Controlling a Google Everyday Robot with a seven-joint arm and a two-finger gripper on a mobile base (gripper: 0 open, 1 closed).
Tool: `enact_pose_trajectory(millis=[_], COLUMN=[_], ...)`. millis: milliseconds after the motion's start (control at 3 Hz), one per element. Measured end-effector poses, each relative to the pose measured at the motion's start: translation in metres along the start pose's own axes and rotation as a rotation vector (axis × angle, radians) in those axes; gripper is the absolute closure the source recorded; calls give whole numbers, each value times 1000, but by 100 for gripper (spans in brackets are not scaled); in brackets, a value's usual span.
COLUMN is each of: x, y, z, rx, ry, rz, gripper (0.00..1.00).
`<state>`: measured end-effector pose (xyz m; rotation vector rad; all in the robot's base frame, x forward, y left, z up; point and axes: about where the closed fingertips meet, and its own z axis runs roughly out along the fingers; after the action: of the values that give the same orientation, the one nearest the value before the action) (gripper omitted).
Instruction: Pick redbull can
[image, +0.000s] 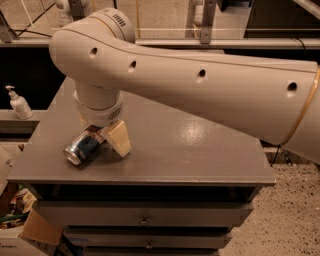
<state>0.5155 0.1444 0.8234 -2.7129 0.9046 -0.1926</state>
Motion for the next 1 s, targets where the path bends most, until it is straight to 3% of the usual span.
enact_pose_trajectory(millis=[667, 1000], x=[0, 7], y=[-1, -3], z=[-5, -19], rx=[0, 14], ry=[1, 11], rz=[1, 80], gripper=[88, 100])
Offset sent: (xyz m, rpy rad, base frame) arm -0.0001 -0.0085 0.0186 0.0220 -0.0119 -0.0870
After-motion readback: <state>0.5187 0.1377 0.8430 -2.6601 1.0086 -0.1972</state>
